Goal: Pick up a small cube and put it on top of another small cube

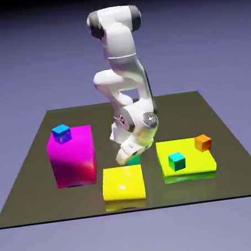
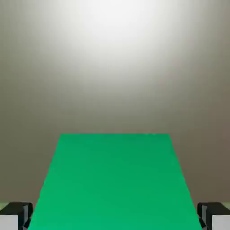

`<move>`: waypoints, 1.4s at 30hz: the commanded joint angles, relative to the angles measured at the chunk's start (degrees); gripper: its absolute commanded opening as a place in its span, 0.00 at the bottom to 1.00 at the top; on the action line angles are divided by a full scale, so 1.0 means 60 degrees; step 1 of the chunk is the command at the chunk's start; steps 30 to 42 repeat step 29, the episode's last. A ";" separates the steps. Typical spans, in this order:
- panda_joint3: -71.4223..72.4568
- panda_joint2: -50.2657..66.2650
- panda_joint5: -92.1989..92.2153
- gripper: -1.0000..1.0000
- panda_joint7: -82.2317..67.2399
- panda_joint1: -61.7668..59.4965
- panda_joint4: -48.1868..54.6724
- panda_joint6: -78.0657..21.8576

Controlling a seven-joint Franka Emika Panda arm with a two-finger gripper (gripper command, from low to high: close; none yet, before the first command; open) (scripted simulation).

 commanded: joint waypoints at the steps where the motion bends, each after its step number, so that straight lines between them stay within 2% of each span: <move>1: 0.0176 -0.0346 0.0315 0.00 -0.0220 -0.0027 0.0027 -0.0334; 5: 0.0889 -0.1730 0.1650 0.00 -0.1152 -0.0141 0.0132 -0.1668; 7: 0.0889 -0.1730 0.1650 0.00 -0.1152 -0.0141 0.0132 -0.1669; 21: 0.3703 -0.1195 -0.0697 0.00 -0.6613 0.1126 0.4836 -0.4139; 26: 0.3206 -0.0101 -0.2001 0.00 -0.5677 0.0988 0.4327 -0.2910; 27: 0.3206 -0.0101 -0.2001 1.00 -0.5677 0.0988 0.4327 -0.2909; 29: 0.3363 -0.0447 -0.1589 1.00 -0.5973 0.1032 0.4488 -0.3298; 42: 0.3363 -0.0447 -0.1589 1.00 -0.5973 0.1032 0.4488 -0.3298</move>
